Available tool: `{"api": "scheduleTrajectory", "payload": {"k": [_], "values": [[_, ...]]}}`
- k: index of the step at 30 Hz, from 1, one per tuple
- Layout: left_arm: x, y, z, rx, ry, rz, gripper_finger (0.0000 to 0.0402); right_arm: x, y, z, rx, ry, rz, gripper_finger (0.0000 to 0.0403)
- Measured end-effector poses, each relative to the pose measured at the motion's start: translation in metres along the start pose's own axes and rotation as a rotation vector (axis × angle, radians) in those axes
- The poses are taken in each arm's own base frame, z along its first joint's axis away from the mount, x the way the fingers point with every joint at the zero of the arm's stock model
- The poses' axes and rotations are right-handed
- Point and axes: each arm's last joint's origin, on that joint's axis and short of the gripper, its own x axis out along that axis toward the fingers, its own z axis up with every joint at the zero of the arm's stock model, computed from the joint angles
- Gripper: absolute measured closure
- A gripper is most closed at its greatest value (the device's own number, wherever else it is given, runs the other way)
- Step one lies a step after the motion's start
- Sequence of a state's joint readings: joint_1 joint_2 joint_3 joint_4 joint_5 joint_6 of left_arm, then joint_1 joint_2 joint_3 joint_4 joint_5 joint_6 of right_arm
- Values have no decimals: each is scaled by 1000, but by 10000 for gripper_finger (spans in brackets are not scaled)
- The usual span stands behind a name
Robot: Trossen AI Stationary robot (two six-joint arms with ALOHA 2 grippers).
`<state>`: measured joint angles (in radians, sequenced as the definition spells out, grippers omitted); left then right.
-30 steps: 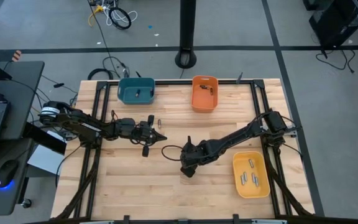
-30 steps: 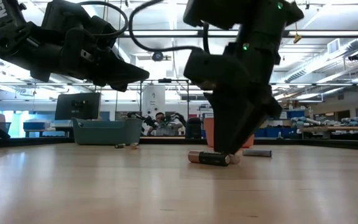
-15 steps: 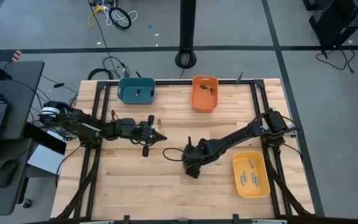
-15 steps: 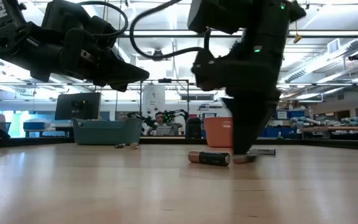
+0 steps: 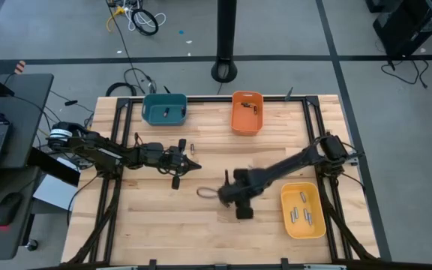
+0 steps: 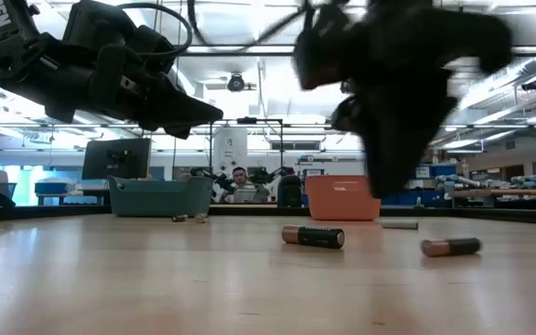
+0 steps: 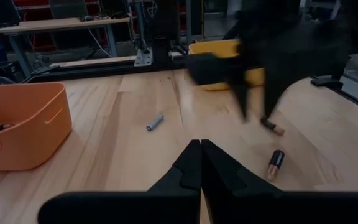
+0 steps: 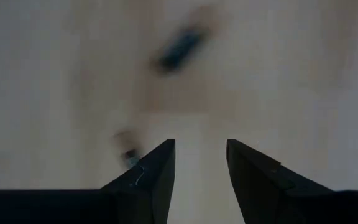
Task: Sort batteries
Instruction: Put the small black battery into the orange bin
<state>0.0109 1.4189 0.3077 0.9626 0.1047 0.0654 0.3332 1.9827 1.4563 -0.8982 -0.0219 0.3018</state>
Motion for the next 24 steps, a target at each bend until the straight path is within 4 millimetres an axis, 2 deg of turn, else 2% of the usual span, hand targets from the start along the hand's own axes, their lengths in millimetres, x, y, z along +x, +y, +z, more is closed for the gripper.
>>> {"api": "scheduleTrajectory", "payload": {"k": [6,10,16,24], "values": [[0,0,-1,0,8,-1,392,5,55,-24,-124,16,48,247],[0,0,0,0,3,0,392,13,77,-33,-132,-42,18,247],[0,0,2,-12,-16,1,392,38,81,-44,-118,-24,-20,247],[1,0,2,-11,-14,1,392,42,76,-44,-93,-55,-39,248]]}}
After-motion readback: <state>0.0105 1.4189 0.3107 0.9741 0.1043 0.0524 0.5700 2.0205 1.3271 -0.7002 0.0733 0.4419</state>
